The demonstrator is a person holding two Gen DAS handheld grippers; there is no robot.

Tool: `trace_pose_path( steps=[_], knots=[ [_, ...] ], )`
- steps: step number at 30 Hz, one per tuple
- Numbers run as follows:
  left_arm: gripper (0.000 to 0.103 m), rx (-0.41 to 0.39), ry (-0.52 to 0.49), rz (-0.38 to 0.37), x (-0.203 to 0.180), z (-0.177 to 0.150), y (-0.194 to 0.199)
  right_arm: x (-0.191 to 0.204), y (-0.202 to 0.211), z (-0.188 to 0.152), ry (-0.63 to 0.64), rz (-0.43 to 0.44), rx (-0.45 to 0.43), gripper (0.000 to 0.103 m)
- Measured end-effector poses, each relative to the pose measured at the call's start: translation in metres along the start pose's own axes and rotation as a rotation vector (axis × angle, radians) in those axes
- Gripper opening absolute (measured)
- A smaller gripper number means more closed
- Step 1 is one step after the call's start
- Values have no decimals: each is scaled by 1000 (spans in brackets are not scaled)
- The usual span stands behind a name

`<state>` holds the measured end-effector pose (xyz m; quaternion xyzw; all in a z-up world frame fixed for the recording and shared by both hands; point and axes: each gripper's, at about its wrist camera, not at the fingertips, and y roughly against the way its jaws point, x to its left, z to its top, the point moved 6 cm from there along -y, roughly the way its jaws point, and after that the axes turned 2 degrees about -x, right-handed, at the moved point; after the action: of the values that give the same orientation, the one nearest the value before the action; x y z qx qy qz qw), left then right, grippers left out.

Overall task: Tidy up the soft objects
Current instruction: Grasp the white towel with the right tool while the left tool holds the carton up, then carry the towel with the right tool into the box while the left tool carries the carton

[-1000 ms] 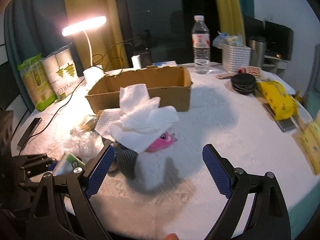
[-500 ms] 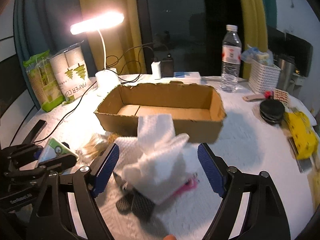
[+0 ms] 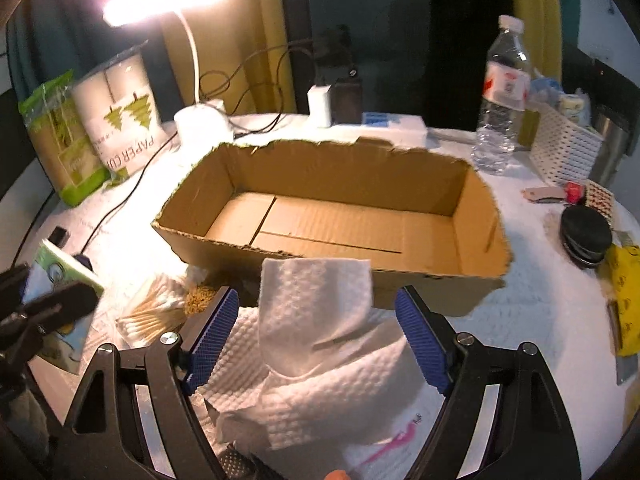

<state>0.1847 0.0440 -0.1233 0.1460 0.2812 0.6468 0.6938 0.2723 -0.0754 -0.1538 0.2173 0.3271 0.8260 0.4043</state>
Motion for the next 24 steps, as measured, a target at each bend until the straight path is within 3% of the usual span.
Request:
trace_pose_path(
  steps=[2, 3, 4, 6, 24],
  knots=[
    [29, -3, 0, 3, 1, 2, 0, 3, -5, -1, 11, 9, 6, 80],
    [29, -5, -1, 3, 1, 3, 0, 5, -6, -1, 19, 15, 4, 59],
    [29, -8, -3, 4, 0, 4, 1, 7, -6, -1, 30, 18, 7, 30],
    [29, -17, -9, 5, -1, 6, 2, 8, -7, 0, 41, 17, 9, 8],
    [29, -103, -66, 7, -21, 40, 14, -7, 88, 40, 46, 62, -229, 4]
  ],
)
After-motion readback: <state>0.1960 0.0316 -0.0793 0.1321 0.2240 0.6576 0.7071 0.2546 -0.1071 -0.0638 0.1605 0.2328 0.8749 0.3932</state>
